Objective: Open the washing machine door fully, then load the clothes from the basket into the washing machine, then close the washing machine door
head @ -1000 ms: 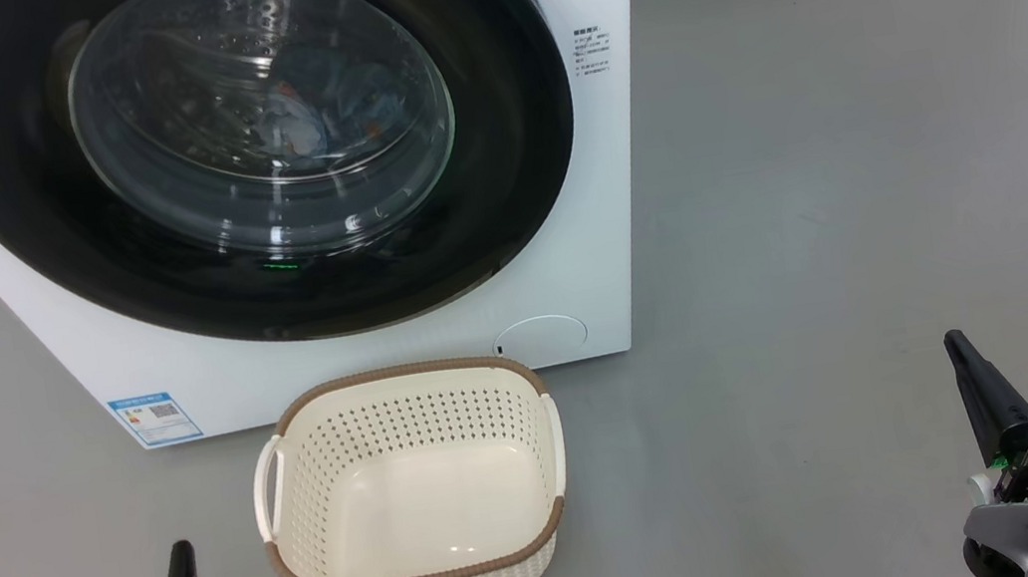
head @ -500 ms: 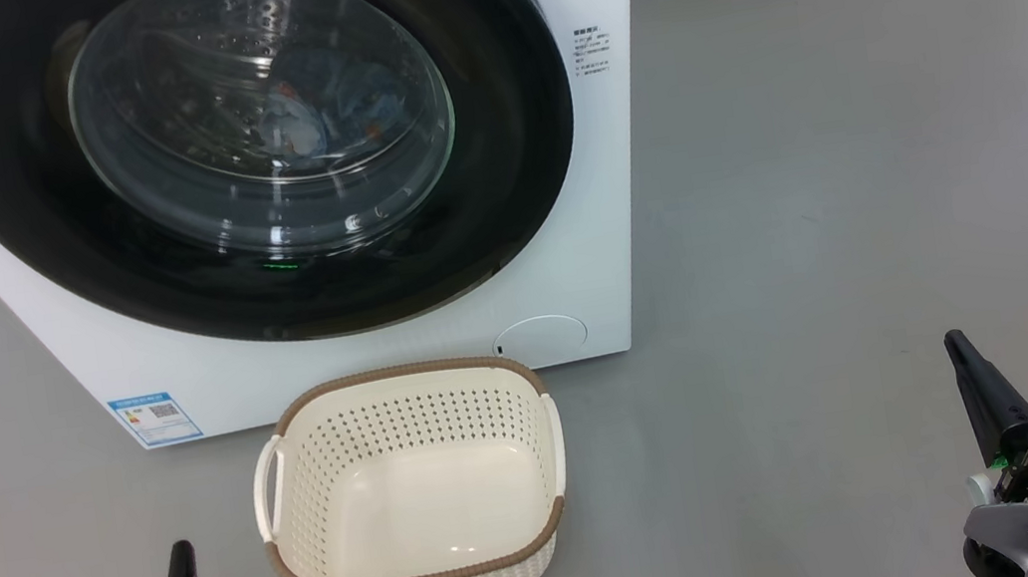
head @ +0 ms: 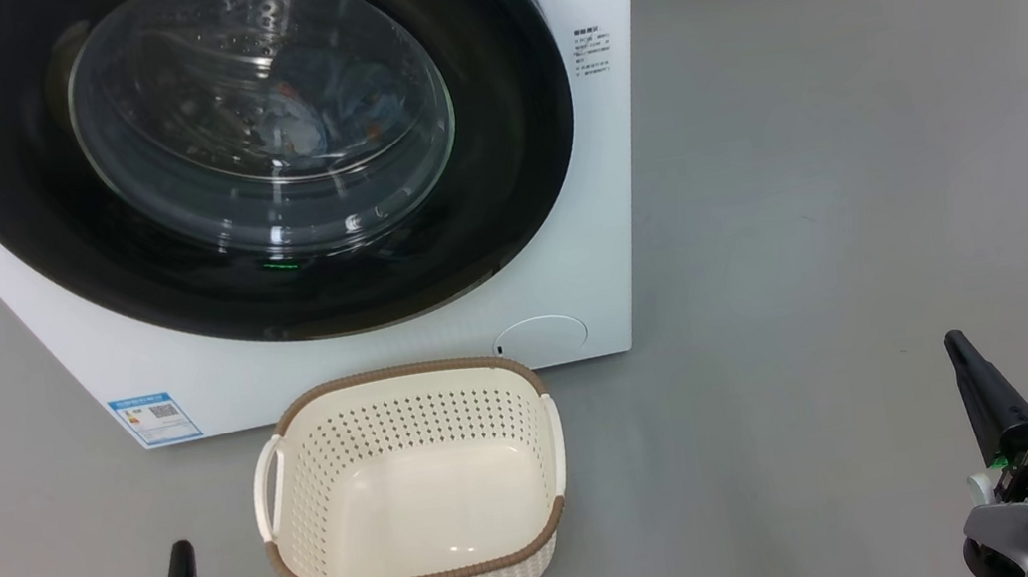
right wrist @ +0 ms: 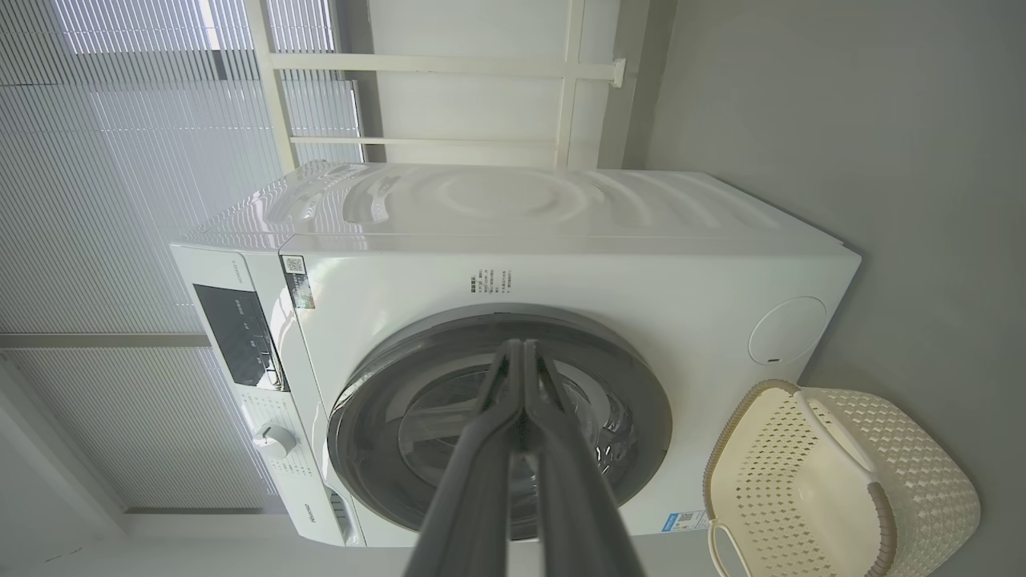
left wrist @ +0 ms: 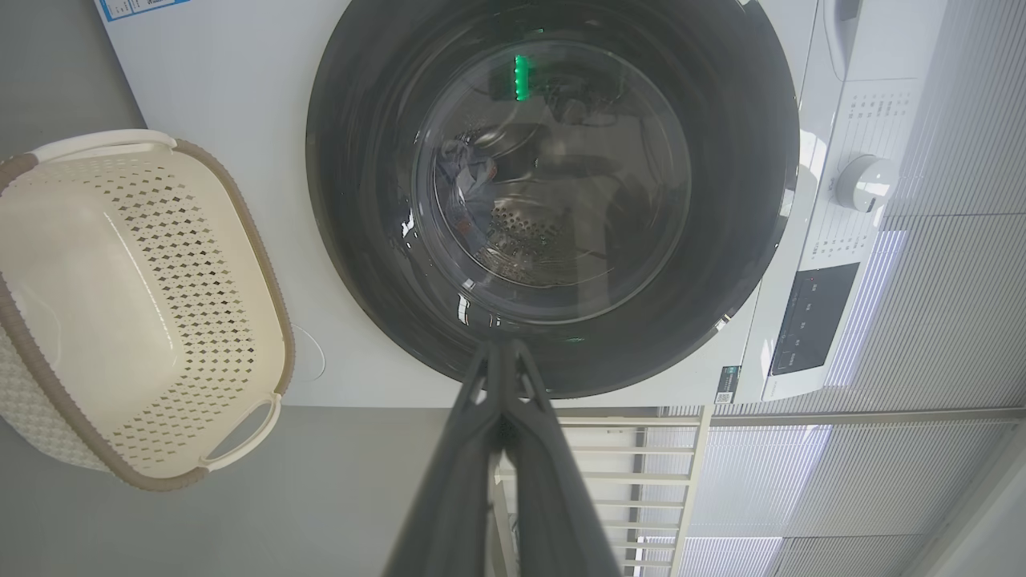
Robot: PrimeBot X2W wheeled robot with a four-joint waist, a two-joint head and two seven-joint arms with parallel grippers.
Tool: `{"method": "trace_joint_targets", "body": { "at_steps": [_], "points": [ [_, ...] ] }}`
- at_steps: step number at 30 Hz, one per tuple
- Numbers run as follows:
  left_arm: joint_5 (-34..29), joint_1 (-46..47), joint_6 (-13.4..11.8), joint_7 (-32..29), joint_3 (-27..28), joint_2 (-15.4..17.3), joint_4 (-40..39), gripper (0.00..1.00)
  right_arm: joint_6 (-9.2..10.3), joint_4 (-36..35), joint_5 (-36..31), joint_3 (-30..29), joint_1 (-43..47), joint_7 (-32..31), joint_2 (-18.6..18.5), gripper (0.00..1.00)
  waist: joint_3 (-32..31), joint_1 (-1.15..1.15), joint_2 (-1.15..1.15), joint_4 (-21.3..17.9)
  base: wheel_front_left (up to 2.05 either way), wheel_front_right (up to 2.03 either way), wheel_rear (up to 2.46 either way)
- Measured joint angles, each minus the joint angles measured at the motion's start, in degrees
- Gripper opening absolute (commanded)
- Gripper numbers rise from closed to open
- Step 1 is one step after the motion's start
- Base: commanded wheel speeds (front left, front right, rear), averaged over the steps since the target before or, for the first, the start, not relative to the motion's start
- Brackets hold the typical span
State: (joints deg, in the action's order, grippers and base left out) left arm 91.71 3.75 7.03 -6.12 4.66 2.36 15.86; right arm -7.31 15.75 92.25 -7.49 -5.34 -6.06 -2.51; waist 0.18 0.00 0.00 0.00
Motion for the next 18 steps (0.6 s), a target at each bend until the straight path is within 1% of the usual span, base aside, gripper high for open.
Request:
{"method": "trace_joint_targets", "body": {
  "at_steps": [18],
  "points": [
    [0.00, 0.00, 0.00, 0.00, 0.00, -0.01, 0.00, 0.00, 0.00, 0.00, 0.00, -0.03, 0.01, -0.01, 0.01, 0.00, 0.00, 0.00, 0.00, 0.00, 0.00, 0.00, 0.00]
  ]
}}
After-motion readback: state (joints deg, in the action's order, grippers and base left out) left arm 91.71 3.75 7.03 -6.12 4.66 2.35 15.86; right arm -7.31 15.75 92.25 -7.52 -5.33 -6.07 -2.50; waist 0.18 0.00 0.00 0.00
